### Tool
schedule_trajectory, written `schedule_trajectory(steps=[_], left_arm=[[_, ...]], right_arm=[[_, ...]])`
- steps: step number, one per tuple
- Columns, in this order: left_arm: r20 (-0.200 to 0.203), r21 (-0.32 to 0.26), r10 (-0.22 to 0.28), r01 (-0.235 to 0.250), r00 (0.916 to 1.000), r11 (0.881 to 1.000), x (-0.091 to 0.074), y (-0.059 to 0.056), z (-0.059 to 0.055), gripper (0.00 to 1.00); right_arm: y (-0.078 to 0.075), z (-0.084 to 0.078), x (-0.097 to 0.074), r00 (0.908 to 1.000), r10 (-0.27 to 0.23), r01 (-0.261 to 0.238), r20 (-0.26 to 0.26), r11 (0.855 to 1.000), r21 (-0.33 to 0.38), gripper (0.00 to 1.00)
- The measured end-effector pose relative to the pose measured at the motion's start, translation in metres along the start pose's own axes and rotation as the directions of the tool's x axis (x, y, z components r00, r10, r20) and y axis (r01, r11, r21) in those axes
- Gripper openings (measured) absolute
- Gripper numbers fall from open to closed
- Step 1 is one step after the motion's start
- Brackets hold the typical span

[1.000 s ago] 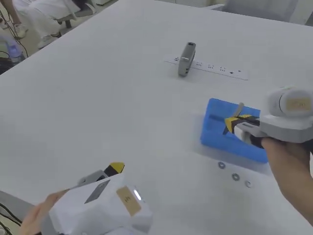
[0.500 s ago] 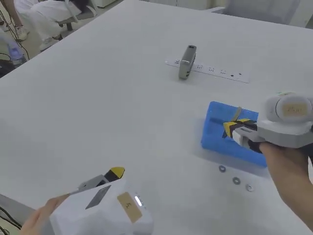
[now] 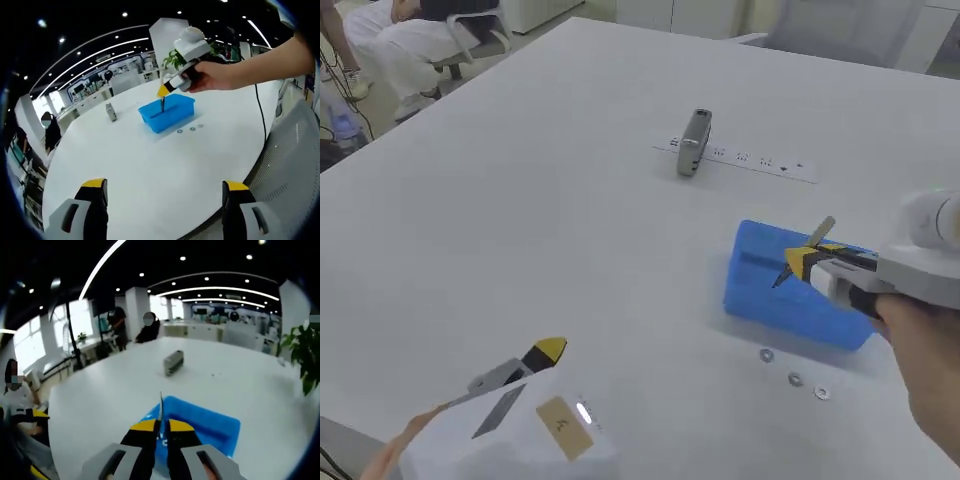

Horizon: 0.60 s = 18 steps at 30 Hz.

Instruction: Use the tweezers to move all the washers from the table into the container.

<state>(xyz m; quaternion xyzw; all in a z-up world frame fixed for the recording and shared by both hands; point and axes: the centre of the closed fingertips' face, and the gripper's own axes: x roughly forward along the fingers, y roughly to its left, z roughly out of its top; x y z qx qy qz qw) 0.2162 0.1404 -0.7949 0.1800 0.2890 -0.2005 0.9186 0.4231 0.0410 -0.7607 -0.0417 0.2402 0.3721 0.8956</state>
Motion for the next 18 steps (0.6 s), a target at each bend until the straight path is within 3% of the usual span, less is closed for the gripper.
schedule_trajectory(steps=[9, 13, 15, 18], left_arm=[[0.033, -0.008, 0.010, -0.010, 0.9994, 1.000, -0.004, 0.002, 0.006, 0.97], [0.135, -0.026, 0.064, -0.061, 0.9888, 0.998, -0.014, 0.012, 0.024, 0.95], [0.158, -0.055, 0.062, -0.054, 0.9855, 0.997, -0.017, 0.014, 0.027, 0.96], [0.146, -0.057, 0.053, -0.045, 0.9878, 0.997, -0.015, 0.012, 0.025, 0.95]], right_arm=[[0.027, -0.005, -0.037, 0.9985, 0.033, -0.034, 0.043, 0.999, 0.027, 0.03], [0.033, -0.018, -0.039, 0.9986, 0.045, -0.046, 0.028, 0.998, 0.037, 0.03], [0.035, -0.028, -0.038, 0.9989, 0.047, -0.048, 0.004, 0.998, 0.036, 0.03], [0.036, -0.040, -0.036, 0.9990, 0.041, -0.040, -0.018, 0.999, 0.037, 0.03]])
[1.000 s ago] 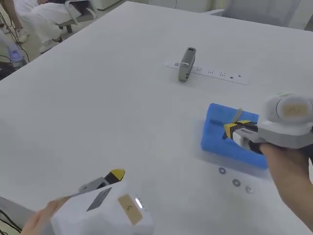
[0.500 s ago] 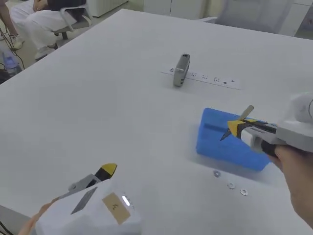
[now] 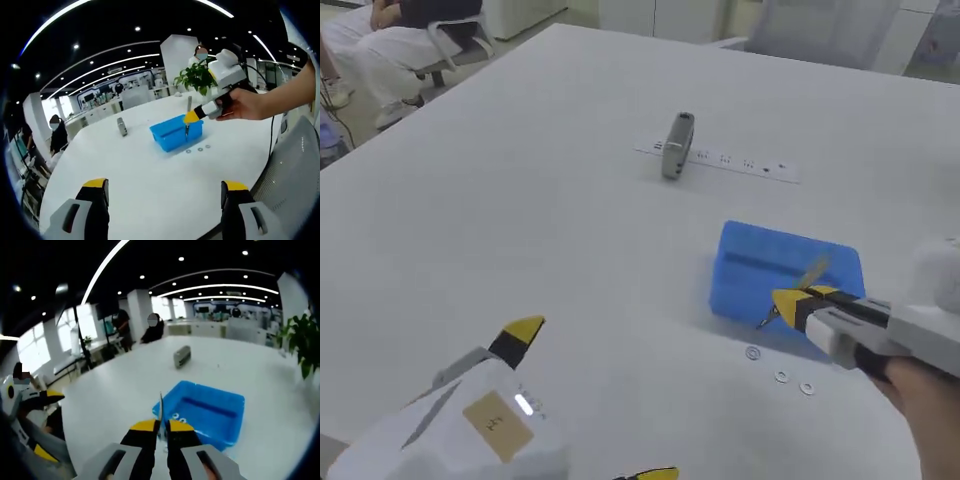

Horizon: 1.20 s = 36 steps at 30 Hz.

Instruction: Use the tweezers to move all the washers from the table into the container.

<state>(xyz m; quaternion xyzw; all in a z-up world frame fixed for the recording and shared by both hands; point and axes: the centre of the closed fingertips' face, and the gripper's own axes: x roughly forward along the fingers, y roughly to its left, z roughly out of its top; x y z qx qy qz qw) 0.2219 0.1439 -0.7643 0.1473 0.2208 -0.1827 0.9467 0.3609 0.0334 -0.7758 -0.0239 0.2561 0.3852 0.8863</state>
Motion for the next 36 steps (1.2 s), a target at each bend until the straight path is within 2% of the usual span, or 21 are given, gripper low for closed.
schedule_trajectory(steps=[4, 8, 10, 13, 18, 20, 27, 36], left_arm=[[0.001, 0.008, -0.011, 0.011, 0.9999, 1.000, 0.001, -0.003, 0.000, 0.95], [0.031, -0.017, -0.033, 0.034, 0.9990, 0.999, 0.000, -0.006, 0.004, 0.95], [0.074, -0.036, -0.052, 0.055, 0.9959, 0.998, -0.001, -0.009, 0.011, 0.96], [0.095, -0.050, -0.055, 0.060, 0.9939, 0.997, -0.002, -0.009, 0.014, 0.98], [0.081, -0.040, -0.052, 0.055, 0.9954, 0.998, 0.000, -0.009, 0.012, 0.98], [0.059, -0.026, -0.048, 0.049, 0.9971, 0.998, 0.002, -0.009, 0.008, 0.97], [0.048, -0.015, -0.048, 0.049, 0.9977, 0.999, 0.002, -0.010, 0.006, 0.96], [0.033, -0.004, -0.042, 0.042, 0.9986, 0.999, 0.003, -0.009, 0.003, 0.95]], right_arm=[[-0.004, -0.012, 0.004, 0.9996, -0.016, 0.017, -0.021, 1.000, 0.008, 0.04], [-0.011, -0.023, 0.010, 0.9984, -0.040, 0.040, -0.040, 0.999, 0.012, 0.04], [-0.012, -0.025, 0.011, 0.9980, -0.045, 0.046, -0.045, 0.999, 0.020, 0.04], [-0.013, -0.028, 0.014, 0.9974, -0.051, 0.052, -0.051, 0.998, 0.025, 0.04], [-0.018, -0.028, 0.017, 0.9970, -0.062, 0.063, -0.045, 0.998, 0.022, 0.04], [-0.019, -0.028, 0.016, 0.9968, -0.066, 0.067, -0.045, 0.998, 0.020, 0.04], [-0.019, -0.024, 0.017, 0.9969, -0.072, 0.073, -0.031, 0.997, 0.022, 0.04], [-0.013, -0.027, 0.017, 0.9966, -0.076, 0.074, -0.033, 0.997, -0.035, 0.03]])
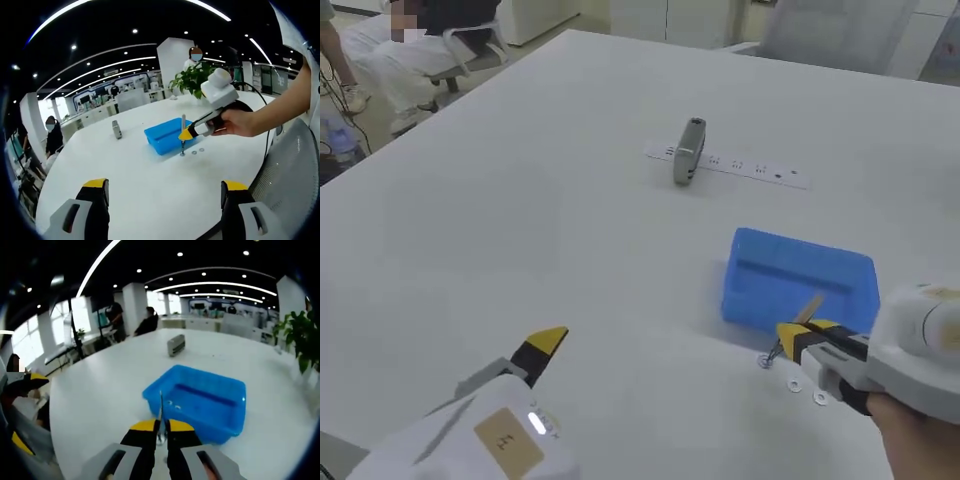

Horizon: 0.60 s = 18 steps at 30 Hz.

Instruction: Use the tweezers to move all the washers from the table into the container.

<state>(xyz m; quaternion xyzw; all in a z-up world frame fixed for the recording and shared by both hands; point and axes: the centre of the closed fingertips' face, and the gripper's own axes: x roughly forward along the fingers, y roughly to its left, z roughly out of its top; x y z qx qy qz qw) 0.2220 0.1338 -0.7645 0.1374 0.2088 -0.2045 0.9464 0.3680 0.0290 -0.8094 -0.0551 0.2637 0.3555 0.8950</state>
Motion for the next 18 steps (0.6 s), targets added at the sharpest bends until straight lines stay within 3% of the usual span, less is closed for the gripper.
schedule_trajectory(steps=[9, 18], left_arm=[[-0.009, 0.007, -0.010, 0.010, 0.9999, 1.000, 0.0001, -0.0024, -0.0012, 0.95], [-0.025, 0.023, -0.014, 0.015, 0.9996, 1.000, 0.0004, -0.0037, -0.0036, 0.95]], right_arm=[[0.0019, -0.0056, -0.0042, 0.9998, -0.008, 0.008, -0.020, 0.999, -0.034, 0.02], [0.0005, -0.0038, -0.0024, 0.9976, 0.006, -0.007, -0.069, 1.000, -0.016, 0.01]])
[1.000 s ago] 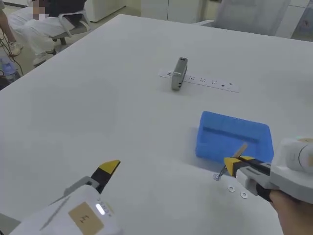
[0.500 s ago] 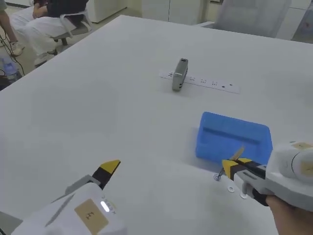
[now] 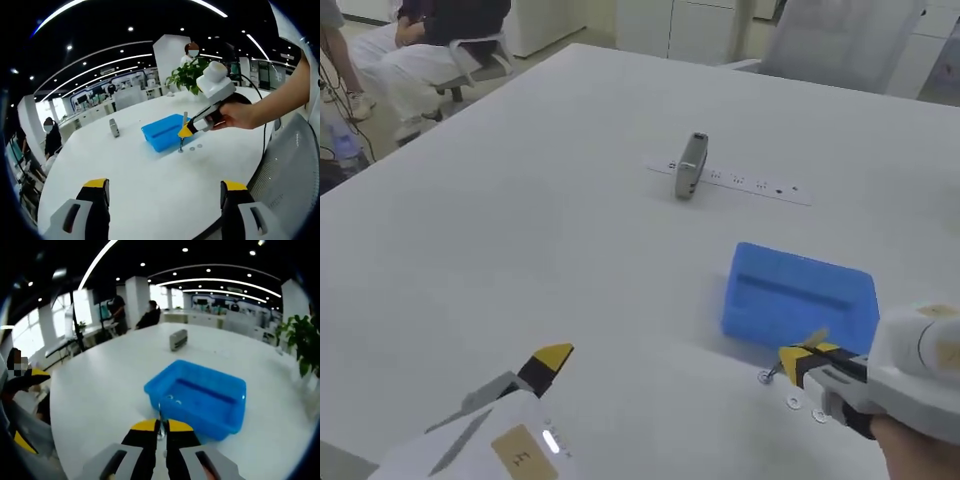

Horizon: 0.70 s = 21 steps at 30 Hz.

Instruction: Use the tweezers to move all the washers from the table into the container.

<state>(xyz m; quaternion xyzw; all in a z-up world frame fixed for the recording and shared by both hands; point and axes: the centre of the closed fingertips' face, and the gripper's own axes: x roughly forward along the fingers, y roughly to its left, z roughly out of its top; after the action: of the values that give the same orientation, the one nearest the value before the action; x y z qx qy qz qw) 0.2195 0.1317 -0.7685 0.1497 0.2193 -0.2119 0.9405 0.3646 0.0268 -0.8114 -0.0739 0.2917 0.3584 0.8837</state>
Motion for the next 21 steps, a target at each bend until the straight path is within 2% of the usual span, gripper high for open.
schedule_trajectory(steps=[3, 9, 16, 19, 21], left_arm=[[0.001, -0.015, -0.020, 0.020, 0.9998, 1.000, 0.000, -0.003, 0.000, 0.97], [-0.028, 0.012, -0.021, 0.022, 0.9994, 1.000, 0.001, -0.005, -0.005, 0.96], [-0.043, 0.028, -0.023, 0.025, 0.9988, 0.999, 0.002, -0.006, -0.007, 0.95], [-0.042, 0.028, -0.021, 0.023, 0.9989, 0.999, 0.002, -0.005, -0.006, 0.95], [-0.041, 0.026, -0.020, 0.021, 0.9989, 0.999, 0.001, -0.005, -0.006, 0.95]], right_arm=[[0.004, 0.002, 0.002, 0.9997, 0.023, -0.023, -0.009, 1.000, -0.015, 0.01], [0.014, 0.016, -0.003, 0.9976, 0.069, -0.068, 0.007, 0.998, -0.005, 0.01], [0.012, 0.055, -0.010, 0.9914, 0.077, -0.079, 0.106, 0.997, 0.017, 0.01], [0.005, 0.077, -0.015, 0.9847, 0.061, -0.069, 0.163, 0.997, 0.043, 0.01], [-0.002, 0.087, -0.017, 0.9817, 0.055, -0.065, 0.182, 0.997, 0.050, 0.01]])
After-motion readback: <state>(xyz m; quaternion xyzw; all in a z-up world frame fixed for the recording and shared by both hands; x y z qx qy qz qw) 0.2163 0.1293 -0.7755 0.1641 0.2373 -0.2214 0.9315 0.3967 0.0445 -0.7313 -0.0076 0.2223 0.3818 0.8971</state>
